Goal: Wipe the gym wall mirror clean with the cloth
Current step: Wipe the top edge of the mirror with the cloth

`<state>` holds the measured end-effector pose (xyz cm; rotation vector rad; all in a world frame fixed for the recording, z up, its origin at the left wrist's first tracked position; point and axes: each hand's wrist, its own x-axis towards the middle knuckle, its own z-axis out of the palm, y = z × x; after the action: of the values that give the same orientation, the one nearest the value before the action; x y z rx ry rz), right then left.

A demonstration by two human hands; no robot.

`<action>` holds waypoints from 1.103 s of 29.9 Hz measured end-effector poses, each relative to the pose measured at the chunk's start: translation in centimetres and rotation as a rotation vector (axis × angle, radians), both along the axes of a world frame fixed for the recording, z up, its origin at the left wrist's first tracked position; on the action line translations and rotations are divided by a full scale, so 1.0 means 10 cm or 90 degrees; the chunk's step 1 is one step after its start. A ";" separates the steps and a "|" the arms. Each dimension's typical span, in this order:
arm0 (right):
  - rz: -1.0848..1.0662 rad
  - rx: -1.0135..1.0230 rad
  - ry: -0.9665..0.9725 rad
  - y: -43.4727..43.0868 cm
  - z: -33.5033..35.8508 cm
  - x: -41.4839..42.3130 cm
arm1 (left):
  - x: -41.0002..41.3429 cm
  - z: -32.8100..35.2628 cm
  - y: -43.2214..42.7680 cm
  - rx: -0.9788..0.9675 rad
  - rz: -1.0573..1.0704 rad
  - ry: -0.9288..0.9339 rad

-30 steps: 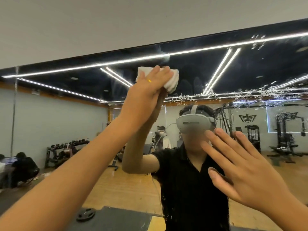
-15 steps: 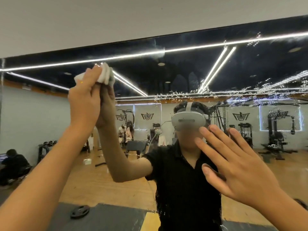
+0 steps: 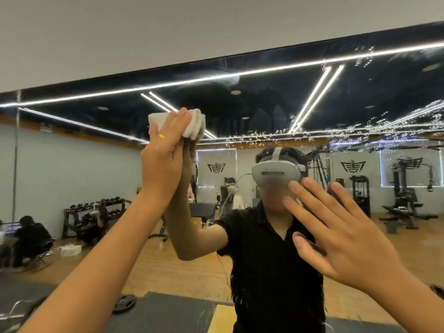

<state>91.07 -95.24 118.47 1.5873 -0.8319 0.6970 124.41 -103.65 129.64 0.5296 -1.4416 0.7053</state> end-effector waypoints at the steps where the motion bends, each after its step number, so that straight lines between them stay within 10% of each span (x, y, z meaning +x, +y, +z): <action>1: -0.001 0.001 0.000 0.00 0.00 0.00 | -0.03 0.01 0.03 0.017 -0.011 0.019; 19: 0.009 0.013 -0.015 0.01 0.00 0.01 | -1.02 1.24 0.53 0.082 -0.020 -0.013; 33: 0.012 0.014 -0.023 0.03 -0.01 0.01 | -1.04 0.80 0.55 0.109 -0.062 -0.018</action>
<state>91.18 -94.95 118.38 1.6080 -0.8540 0.7337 114.04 -98.10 137.68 0.5791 -1.5523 0.5155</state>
